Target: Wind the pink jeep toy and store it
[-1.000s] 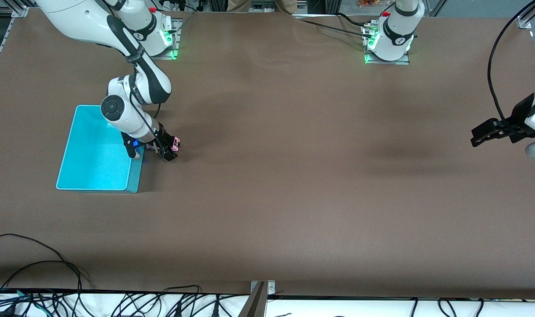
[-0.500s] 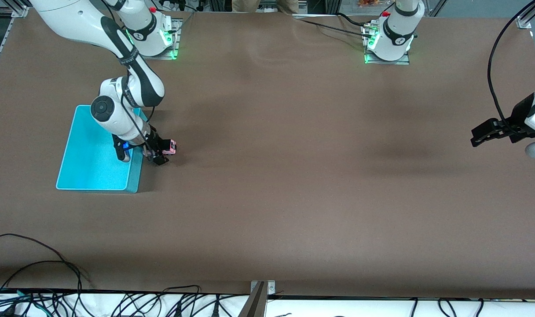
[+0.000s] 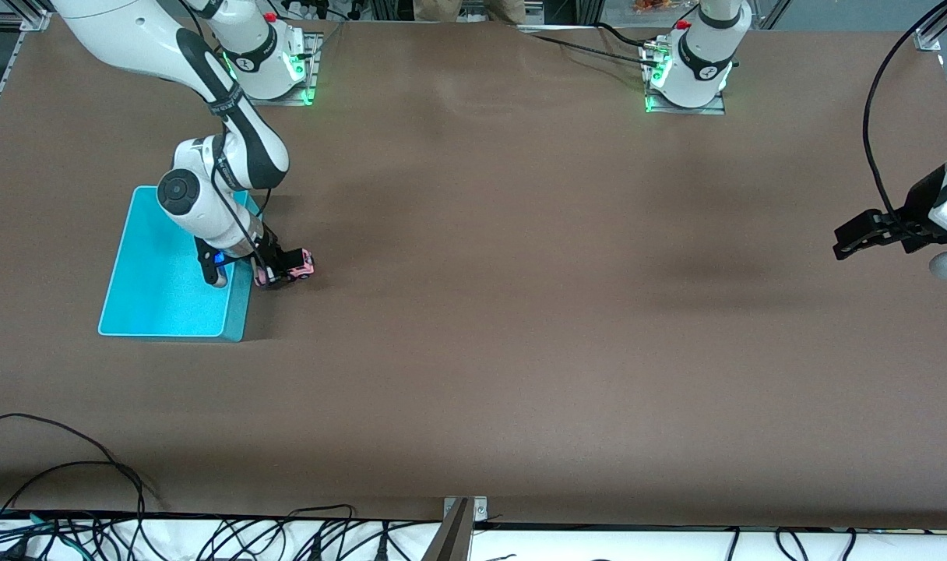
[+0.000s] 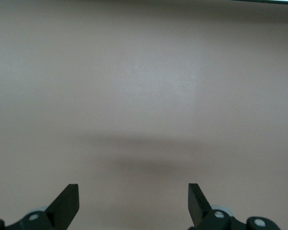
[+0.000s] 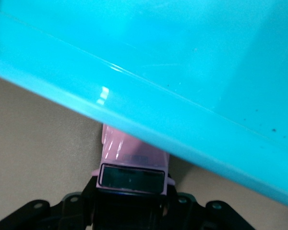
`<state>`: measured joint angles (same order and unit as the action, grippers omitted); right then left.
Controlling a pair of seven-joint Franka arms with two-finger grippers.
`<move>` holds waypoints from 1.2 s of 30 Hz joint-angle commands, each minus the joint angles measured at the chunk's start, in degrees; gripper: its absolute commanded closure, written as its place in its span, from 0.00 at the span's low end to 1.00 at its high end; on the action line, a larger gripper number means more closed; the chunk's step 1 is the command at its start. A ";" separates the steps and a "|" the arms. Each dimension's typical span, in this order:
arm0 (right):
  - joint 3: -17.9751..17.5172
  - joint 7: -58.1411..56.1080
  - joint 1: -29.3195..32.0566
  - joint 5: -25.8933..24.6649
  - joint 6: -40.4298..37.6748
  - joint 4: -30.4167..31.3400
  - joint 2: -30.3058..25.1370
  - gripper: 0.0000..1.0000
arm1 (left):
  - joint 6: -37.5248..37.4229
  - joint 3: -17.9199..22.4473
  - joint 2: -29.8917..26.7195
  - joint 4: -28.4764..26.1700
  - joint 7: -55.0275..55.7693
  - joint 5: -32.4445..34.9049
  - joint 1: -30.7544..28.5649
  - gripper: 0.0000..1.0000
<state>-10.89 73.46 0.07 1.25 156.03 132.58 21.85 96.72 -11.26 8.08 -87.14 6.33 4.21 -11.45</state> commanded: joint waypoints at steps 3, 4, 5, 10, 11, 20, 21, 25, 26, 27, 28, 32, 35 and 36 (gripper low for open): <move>0.08 -0.68 0.02 -1.42 0.16 -0.83 -1.01 0.97 | -0.04 -0.16 -1.05 -1.10 -0.09 1.24 0.03 0.00; 0.08 -0.59 0.02 -1.34 0.16 -1.26 -1.45 0.99 | -0.04 -0.16 -1.05 -1.10 -0.09 1.24 0.11 0.00; 0.08 -1.03 0.02 -1.42 0.07 -1.62 -1.81 1.00 | -0.04 -0.16 -1.05 -1.10 -0.09 1.24 0.11 0.00; 0.00 -1.21 0.02 -1.69 -4.66 -3.99 -3.12 1.00 | -0.04 -0.16 -1.05 -1.10 -0.09 1.33 0.03 0.00; 0.00 -1.21 0.02 -1.95 -5.81 -4.60 -3.21 1.00 | -0.04 -0.16 -1.05 -1.10 -0.09 1.33 0.03 0.00; -0.27 -1.65 0.11 -2.30 -13.37 -9.00 -5.76 1.00 | -0.04 -0.16 -0.96 -1.10 -0.09 1.59 0.11 0.00; -0.27 -2.52 0.11 -2.22 -14.25 -9.44 -6.02 1.00 | -0.04 -0.16 -1.05 -1.10 -0.09 1.68 0.11 0.00; -0.27 -8.49 0.11 -2.21 -18.03 -11.19 -7.43 1.00 | -0.04 -0.16 -0.96 -1.10 -0.09 1.68 0.11 0.00; -0.27 -9.55 0.11 -2.21 -18.91 -11.63 -7.61 1.00 | -0.04 -0.16 -0.96 -1.01 -0.09 1.68 0.11 0.00; -0.27 -10.60 0.19 -2.21 -19.61 -11.99 -7.96 1.00 | -0.04 -0.16 -0.96 -1.10 -0.09 1.68 0.11 0.00; -0.27 -12.01 0.20 -2.21 -20.32 -12.25 -8.40 1.00 | -0.04 -0.16 -0.96 -1.10 -0.09 1.68 0.11 0.00; -0.27 -21.40 0.55 -1.78 -26.02 -14.79 -8.66 1.00 | -0.04 -0.16 -0.96 -1.10 -0.09 1.68 0.11 0.00; -0.09 -28.25 1.77 -1.78 -30.24 -15.86 -9.27 1.00 | -0.04 -0.16 -0.96 -1.01 -0.09 1.68 0.11 0.00; -0.09 -29.93 2.21 -1.69 -30.51 -15.86 -9.45 1.00 | -0.04 -0.16 -0.96 -1.01 -0.09 1.68 0.11 0.00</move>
<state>-10.94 53.39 0.29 -0.20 130.98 118.63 13.72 96.72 -11.27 8.08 -87.19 6.33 4.31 -11.44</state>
